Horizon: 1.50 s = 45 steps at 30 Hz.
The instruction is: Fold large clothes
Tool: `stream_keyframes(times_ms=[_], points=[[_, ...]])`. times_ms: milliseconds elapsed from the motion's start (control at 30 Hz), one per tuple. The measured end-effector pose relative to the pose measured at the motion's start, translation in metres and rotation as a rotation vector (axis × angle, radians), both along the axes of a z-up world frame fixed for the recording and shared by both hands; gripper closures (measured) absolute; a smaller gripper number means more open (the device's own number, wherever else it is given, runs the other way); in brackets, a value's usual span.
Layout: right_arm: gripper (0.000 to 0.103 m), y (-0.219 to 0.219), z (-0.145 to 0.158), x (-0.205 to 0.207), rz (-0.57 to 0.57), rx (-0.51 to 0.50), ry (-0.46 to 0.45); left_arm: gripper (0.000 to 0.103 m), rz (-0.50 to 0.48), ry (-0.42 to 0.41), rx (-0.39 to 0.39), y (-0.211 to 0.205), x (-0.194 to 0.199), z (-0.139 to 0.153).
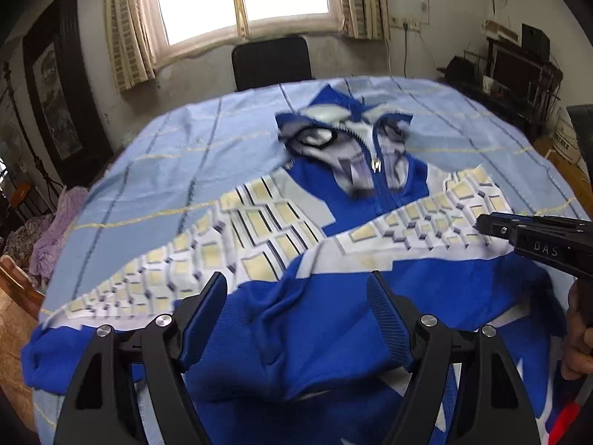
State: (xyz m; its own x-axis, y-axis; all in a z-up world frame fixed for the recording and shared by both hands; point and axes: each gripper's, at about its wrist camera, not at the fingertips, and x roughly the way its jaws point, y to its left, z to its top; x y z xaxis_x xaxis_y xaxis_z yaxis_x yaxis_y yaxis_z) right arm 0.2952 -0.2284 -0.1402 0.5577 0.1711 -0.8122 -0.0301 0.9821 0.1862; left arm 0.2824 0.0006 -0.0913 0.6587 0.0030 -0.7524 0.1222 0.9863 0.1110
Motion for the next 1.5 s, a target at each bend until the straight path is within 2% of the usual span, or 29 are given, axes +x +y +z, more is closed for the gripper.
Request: stream_keyframes(times_ms=[33, 67, 133, 233, 300, 433, 500, 600, 800, 933, 1133, 1200, 1267, 1300, 1400, 1500], points=[[0.103, -0.004, 0.000, 0.002, -0.005, -0.048, -0.003, 0.025, 0.011, 0.023, 0.004, 0.002, 0.006, -0.009], [0.103, -0.010, 0.000, 0.004, -0.008, -0.046, -0.003, 0.025, 0.020, 0.046, 0.005, 0.005, 0.011, -0.018], [0.103, -0.019, -0.001, 0.005, -0.024, 0.014, 0.010, 0.023, 0.032, 0.087, 0.000, 0.011, 0.018, -0.033], [0.103, -0.014, 0.002, 0.002, -0.023, -0.027, 0.004, 0.023, 0.018, 0.065, 0.017, 0.010, 0.017, -0.035], [0.096, -0.012, 0.011, -0.007, -0.025, -0.025, -0.025, 0.023, 0.013, 0.064, 0.020, 0.010, 0.014, -0.035], [0.092, 0.004, 0.036, -0.028, 0.055, 0.056, -0.087, 0.023, 0.040, 0.029, -0.033, 0.022, 0.007, -0.019], [0.081, 0.017, 0.041, -0.036, 0.110, 0.059, -0.088, 0.023, 0.060, 0.003, -0.063, 0.029, 0.004, -0.009], [0.079, 0.033, 0.032, -0.041, 0.160, 0.062, -0.042, 0.023, 0.076, 0.024, -0.064, 0.033, 0.007, -0.011], [0.078, 0.041, 0.008, -0.038, 0.174, 0.068, 0.048, 0.023, 0.084, 0.058, 0.007, 0.031, 0.012, -0.028], [0.078, 0.040, 0.006, -0.037, 0.172, 0.074, 0.038, 0.022, 0.082, 0.059, 0.013, 0.033, 0.013, -0.032], [0.079, 0.032, 0.005, -0.035, 0.178, 0.117, 0.050, 0.022, 0.126, 0.077, -0.040, 0.051, 0.014, -0.030], [0.079, 0.029, 0.005, -0.034, 0.178, 0.144, 0.056, 0.022, 0.158, 0.099, -0.114, 0.068, 0.010, -0.024], [0.079, 0.028, 0.005, -0.033, 0.178, 0.154, 0.060, 0.022, 0.184, 0.108, -0.232, 0.091, -0.003, -0.011], [0.078, 0.027, 0.005, -0.033, 0.178, 0.156, 0.062, 0.022, 0.211, 0.097, -0.252, 0.101, -0.012, -0.005], [0.078, 0.028, 0.006, -0.033, 0.176, 0.154, 0.065, 0.022, 0.290, 0.054, -0.222, 0.132, -0.040, 0.013], [0.077, 0.028, 0.005, -0.034, 0.173, 0.159, 0.063, 0.022, 0.382, 0.044, -0.232, 0.171, -0.067, 0.023]])
